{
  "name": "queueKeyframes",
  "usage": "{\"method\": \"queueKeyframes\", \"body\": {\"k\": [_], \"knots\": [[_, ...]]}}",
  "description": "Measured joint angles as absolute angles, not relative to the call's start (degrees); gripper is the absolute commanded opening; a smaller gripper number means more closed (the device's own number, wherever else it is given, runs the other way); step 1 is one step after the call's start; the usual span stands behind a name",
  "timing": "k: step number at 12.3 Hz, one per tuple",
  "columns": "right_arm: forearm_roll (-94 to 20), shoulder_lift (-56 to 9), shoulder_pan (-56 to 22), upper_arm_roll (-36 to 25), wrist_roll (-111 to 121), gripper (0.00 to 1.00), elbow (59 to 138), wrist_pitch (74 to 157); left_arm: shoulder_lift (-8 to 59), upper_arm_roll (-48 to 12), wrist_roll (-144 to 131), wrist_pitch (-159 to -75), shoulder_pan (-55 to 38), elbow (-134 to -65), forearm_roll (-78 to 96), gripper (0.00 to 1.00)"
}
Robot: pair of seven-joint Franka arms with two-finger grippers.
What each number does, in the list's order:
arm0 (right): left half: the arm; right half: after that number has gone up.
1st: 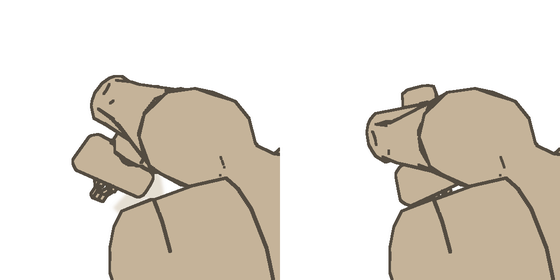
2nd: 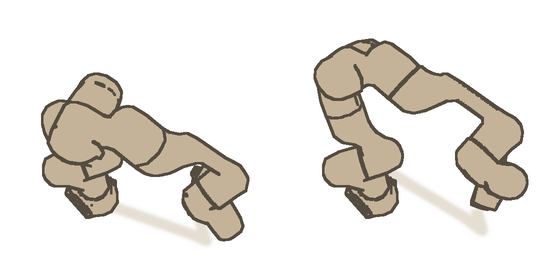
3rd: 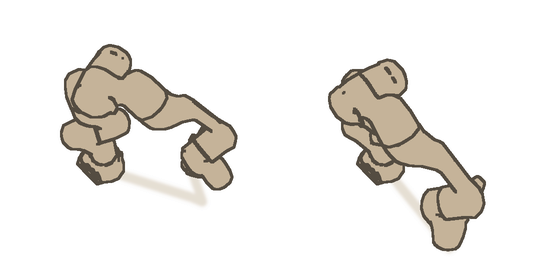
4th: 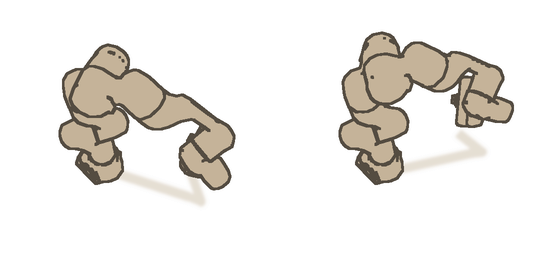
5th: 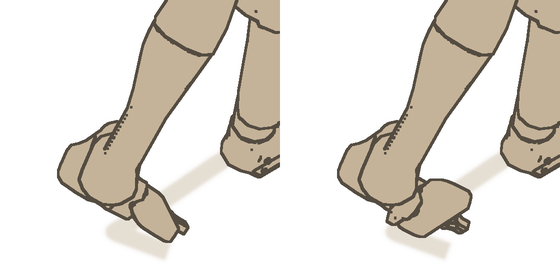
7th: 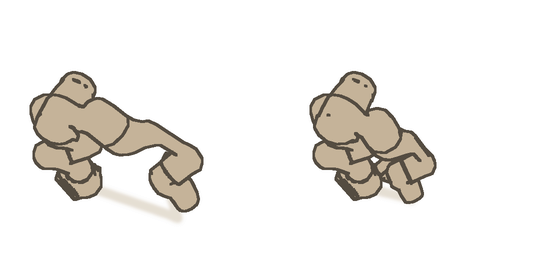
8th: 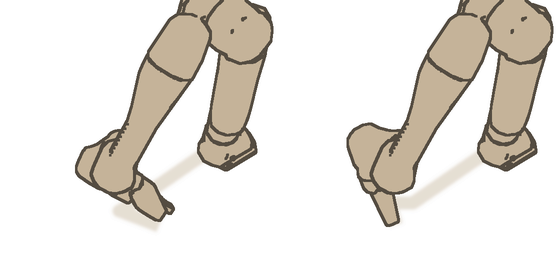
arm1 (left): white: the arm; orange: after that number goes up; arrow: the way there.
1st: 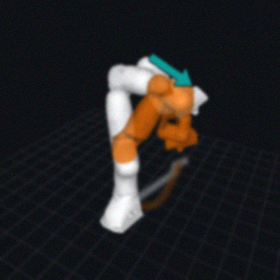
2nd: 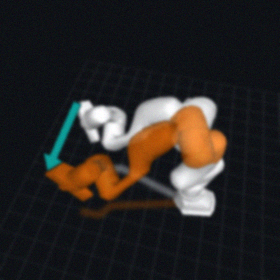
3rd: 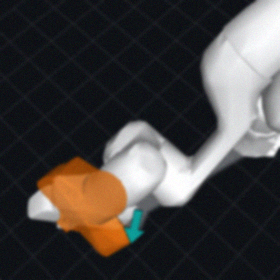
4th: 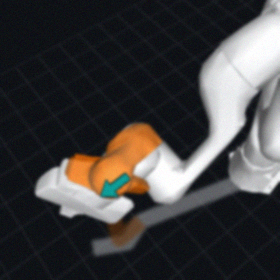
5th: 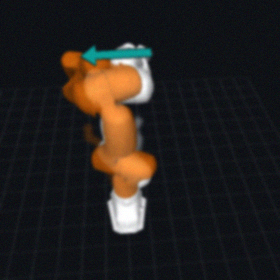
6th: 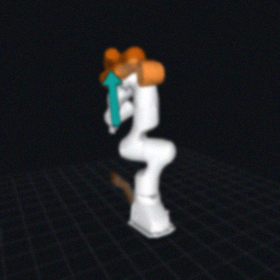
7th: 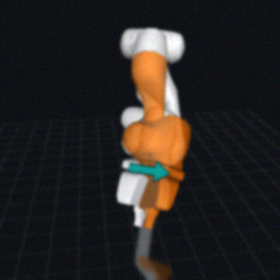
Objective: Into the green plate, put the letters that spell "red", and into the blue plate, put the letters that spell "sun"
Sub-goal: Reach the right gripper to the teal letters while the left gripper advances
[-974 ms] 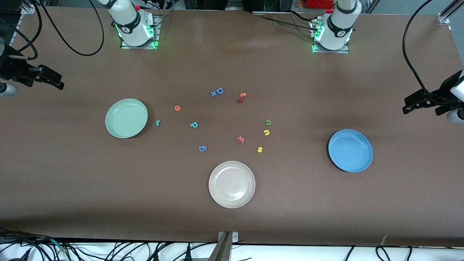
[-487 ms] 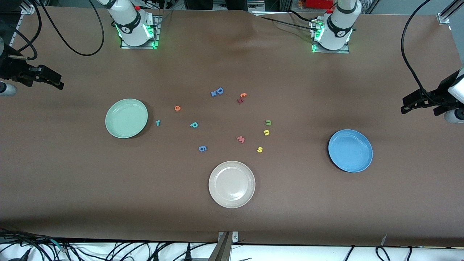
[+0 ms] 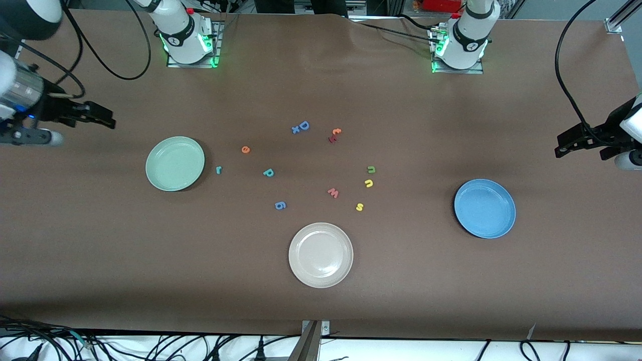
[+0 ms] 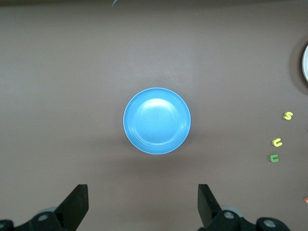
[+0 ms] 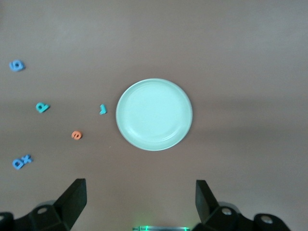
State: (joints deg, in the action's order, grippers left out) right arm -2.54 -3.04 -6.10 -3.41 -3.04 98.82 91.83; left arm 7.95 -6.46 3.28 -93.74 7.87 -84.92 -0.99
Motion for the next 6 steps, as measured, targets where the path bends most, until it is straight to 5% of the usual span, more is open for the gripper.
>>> {"method": "queueKeyframes", "body": {"k": [6], "knots": [[-4.45, -14.69, -13.43, -2.90, -3.10, 1.00, 99.25, 95.64, 6.86, -3.48, 3.16, -94.66, 2.79, -85.02, -0.99, 1.00]]}}
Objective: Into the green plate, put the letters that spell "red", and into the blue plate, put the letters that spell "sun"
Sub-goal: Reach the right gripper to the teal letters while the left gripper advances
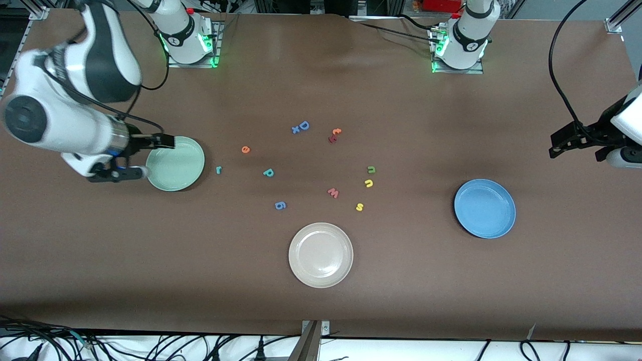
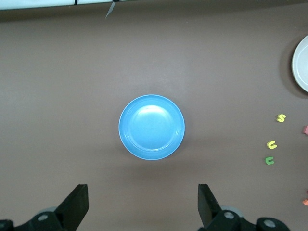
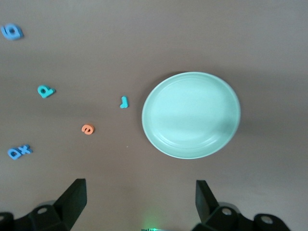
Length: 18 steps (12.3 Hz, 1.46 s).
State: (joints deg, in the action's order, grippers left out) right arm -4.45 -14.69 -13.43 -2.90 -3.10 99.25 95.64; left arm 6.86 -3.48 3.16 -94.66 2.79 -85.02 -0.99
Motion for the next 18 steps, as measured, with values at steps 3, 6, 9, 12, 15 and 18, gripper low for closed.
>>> {"method": "queueKeyframes", "body": {"k": [3, 6, 9, 12, 15, 18], "knots": [[-4.61, -17.96, -18.41, -2.30, -8.39, 1.00, 102.74, 101.77, 5.73, -3.08, 3.16, -94.97, 2.44, -85.89, -0.99, 1.00], [-4.66, -18.09, -18.99, 2.03, -16.60, 1.00, 109.22, 116.03, 5.64, -3.09, 3.16, -95.22, 2.34, -85.96, -0.99, 1.00], [-4.66, -18.57, -20.71, 5.05, -25.67, 1.00, 114.46, 127.71, 5.64, -3.36, 3.17, -95.99, 2.09, -86.61, -0.99, 1.00], [-4.62, -21.45, -25.06, 5.16, -35.04, 0.99, 115.28, 134.35, 5.67, -3.63, 3.17, -97.00, 1.96, -89.56, -1.00, 1.00], [-4.60, -25.23, -26.45, 5.09, -42.11, 0.91, 115.31, 139.51, 5.73, -6.27, 3.15, -99.89, 1.87, -93.84, -0.99, 1.00], [-4.60, -28.05, -26.77, 4.96, -49.30, 0.82, 114.95, 141.26, 5.79, -7.25, 3.10, -101.50, 1.56, -97.80, -1.00, 1.00]]}}
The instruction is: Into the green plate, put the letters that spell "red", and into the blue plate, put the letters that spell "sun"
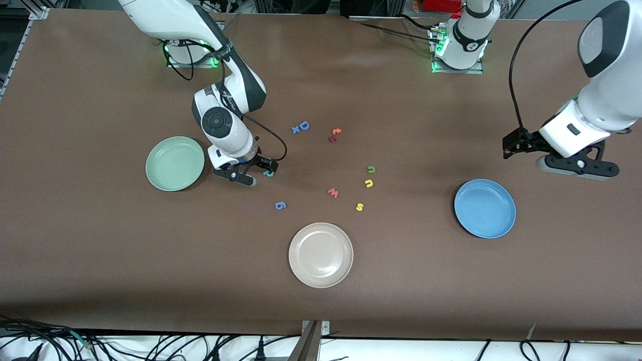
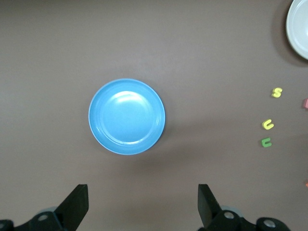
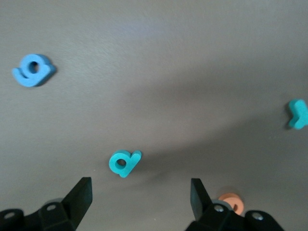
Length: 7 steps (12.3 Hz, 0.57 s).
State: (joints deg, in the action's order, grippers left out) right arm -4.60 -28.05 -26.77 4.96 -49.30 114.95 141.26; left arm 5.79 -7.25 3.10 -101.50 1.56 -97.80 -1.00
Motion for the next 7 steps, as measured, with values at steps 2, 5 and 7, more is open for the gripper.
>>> {"method": "queueKeyframes", "body": {"k": [2, 5, 7], "knots": [[-4.61, -29.83, -27.17, 4.96, -54.40, 0.81, 113.85, 141.57, 5.81, -7.16, 3.20, -101.50, 1.60, -99.75, -1.00, 1.00], [-4.59, -32.65, -27.83, 4.96, -61.19, 0.75, 110.82, 141.70, 6.17, -8.35, 2.36, -103.23, 1.52, -102.06, -0.82, 1.00], [-4.59, -33.60, -28.11, 4.96, -62.24, 0.69, 110.23, 141.70, 7.91, -11.44, -6.42, -105.36, 0.82, -103.27, -0.51, 1.00]]}}
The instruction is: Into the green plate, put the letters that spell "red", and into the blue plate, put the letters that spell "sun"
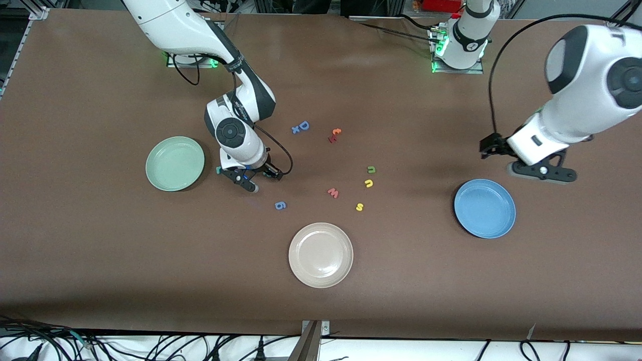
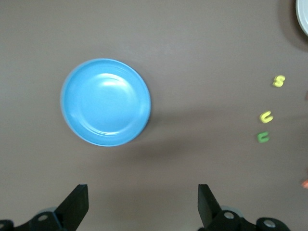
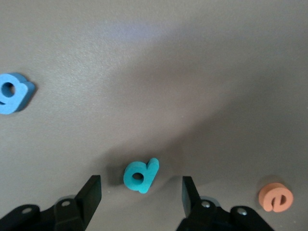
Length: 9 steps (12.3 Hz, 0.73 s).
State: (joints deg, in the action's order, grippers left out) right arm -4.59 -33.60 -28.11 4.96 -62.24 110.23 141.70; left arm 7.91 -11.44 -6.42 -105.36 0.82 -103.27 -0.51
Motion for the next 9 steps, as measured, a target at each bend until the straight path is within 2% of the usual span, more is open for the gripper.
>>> {"method": "queueKeyframes", "body": {"k": [1, 4, 6, 9], "knots": [[-4.59, -34.01, -28.16, 4.96, -62.40, 0.61, 110.10, 141.70, 9.35, -12.78, -12.07, -105.95, -0.56, -103.51, -0.51, 1.00], [-4.59, -34.40, -28.17, 4.87, -62.50, 0.22, 110.02, 141.73, 13.14, -13.71, -21.11, -107.07, -6.18, -103.54, -1.59, 1.00], [-4.50, -34.40, -28.19, 4.78, -62.50, 0.09, 109.52, 141.77, 15.19, -13.70, -26.35, -107.40, -8.44, -103.59, -1.69, 1.00], [-3.17, -34.43, -28.18, 4.39, -62.28, 0.09, 108.76, 140.71, 19.32, -13.74, -37.16, -110.07, -12.51, -103.76, -1.69, 0.98]]}}
